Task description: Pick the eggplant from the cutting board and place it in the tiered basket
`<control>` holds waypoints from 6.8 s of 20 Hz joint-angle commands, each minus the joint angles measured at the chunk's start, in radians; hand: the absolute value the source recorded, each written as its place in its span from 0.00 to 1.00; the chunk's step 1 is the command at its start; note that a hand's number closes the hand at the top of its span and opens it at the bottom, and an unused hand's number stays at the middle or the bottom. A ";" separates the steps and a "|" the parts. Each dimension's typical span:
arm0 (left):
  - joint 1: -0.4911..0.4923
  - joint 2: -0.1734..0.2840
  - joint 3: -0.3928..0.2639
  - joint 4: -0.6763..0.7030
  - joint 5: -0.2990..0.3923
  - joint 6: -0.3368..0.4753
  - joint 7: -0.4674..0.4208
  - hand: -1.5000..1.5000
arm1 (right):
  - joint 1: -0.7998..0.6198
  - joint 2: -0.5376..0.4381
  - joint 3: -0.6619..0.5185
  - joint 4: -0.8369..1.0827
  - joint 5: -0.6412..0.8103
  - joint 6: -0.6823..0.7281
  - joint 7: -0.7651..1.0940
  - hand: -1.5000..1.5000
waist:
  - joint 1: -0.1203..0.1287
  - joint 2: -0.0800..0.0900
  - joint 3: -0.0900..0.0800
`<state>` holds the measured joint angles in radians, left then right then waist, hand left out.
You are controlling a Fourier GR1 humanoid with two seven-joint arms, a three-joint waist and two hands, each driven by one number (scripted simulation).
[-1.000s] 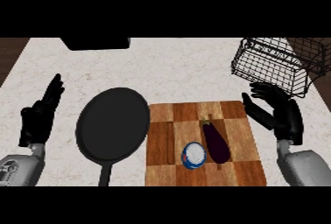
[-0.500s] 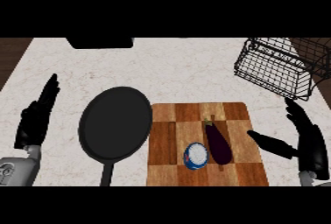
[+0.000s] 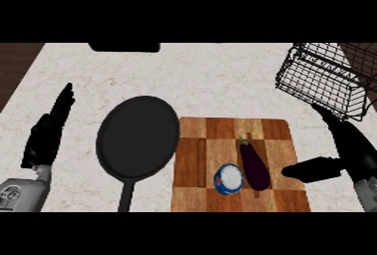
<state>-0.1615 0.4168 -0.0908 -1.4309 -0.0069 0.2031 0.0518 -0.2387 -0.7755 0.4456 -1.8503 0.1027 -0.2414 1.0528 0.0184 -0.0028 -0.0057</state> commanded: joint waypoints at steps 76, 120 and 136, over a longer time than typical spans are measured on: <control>-0.001 -0.108 0.073 -0.059 -0.101 -0.045 0.052 0.50 | -0.217 0.607 0.163 0.715 0.317 0.383 0.104 1.00 | -0.009 0.003 0.006; 0.055 -0.155 0.072 -0.074 -0.164 -0.068 0.003 0.50 | -1.129 0.499 -0.428 1.319 0.917 -0.199 -0.123 1.00 | 0.007 0.007 0.006; -0.006 -0.144 0.118 -0.007 -0.143 -0.103 0.000 0.50 | -1.150 0.263 -0.341 1.625 1.107 -0.077 -0.209 1.00 | 0.017 0.017 0.005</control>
<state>-0.1708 0.2773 0.0175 -1.4600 -0.1531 0.1031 0.0695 -1.3812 -0.4748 0.0997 -0.2687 1.1834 -0.3287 0.8489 0.0330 0.0123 -0.0002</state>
